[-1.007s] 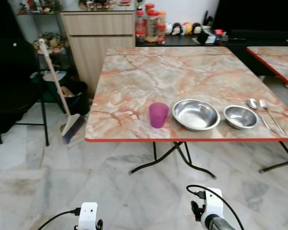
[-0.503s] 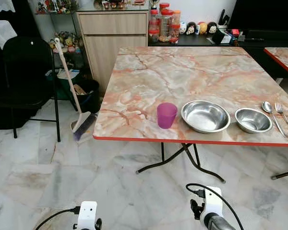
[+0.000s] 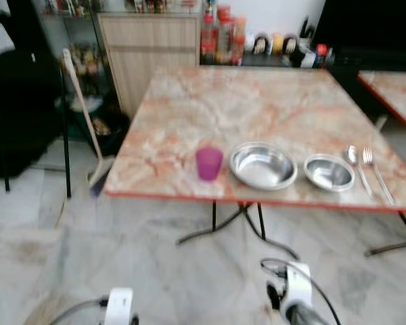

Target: Setting the table

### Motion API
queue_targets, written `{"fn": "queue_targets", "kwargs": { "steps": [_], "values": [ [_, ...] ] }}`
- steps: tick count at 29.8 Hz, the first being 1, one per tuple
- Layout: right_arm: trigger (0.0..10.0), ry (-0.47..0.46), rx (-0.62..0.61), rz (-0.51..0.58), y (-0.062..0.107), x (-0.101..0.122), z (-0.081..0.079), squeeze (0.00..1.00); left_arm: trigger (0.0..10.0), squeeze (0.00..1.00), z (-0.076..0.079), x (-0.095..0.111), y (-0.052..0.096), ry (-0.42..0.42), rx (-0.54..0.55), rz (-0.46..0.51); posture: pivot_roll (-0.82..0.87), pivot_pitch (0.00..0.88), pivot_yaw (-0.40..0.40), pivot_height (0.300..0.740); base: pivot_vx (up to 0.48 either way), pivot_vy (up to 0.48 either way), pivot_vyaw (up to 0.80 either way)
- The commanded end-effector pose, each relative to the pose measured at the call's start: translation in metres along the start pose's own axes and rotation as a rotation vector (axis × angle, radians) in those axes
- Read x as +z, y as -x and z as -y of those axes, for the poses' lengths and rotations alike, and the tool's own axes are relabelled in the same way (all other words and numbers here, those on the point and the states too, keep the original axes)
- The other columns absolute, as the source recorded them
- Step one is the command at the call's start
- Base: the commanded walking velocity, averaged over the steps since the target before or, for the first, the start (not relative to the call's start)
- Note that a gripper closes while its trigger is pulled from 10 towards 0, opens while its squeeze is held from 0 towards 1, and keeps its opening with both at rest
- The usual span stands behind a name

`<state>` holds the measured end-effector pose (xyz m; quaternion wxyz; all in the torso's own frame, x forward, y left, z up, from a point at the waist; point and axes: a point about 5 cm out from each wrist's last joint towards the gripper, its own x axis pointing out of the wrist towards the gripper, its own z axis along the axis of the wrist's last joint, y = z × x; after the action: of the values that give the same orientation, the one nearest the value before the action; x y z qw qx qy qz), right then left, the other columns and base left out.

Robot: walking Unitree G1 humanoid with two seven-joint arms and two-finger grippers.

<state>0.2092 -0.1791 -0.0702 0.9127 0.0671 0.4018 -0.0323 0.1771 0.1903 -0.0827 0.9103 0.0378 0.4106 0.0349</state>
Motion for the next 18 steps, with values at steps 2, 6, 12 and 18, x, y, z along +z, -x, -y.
{"fn": "queue_targets", "kwargs": {
  "steps": [2, 6, 12, 18],
  "values": [
    [10.0, 0.003, -0.021, 0.008, 0.001, 0.002, 0.007, 0.00, 10.0, 0.00, 0.008, 0.000, 0.000, 0.010, -0.017, 0.005, 0.04, 0.000, -0.009, 0.719, 0.000, -0.371, 0.00],
    [10.0, 0.005, -0.019, 0.012, 0.001, 0.002, 0.006, 0.00, 10.0, 0.00, 0.008, 0.001, 0.000, 0.011, -0.017, 0.009, 0.04, 0.000, -0.011, 0.719, 0.000, -0.371, 0.00],
    [10.0, 0.004, -0.021, 0.018, 0.000, 0.004, 0.007, 0.00, 10.0, 0.00, 0.009, 0.002, 0.000, 0.011, -0.020, 0.012, 0.04, 0.000, -0.013, 0.719, 0.000, -0.364, 0.00],
    [10.0, 0.006, -0.022, 0.019, 0.000, 0.004, 0.007, 0.00, 10.0, 0.00, 0.010, 0.011, -0.002, 0.015, -0.022, 0.045, 0.05, 0.000, -0.013, 0.719, 0.000, -0.300, 0.00]
  ]
}}
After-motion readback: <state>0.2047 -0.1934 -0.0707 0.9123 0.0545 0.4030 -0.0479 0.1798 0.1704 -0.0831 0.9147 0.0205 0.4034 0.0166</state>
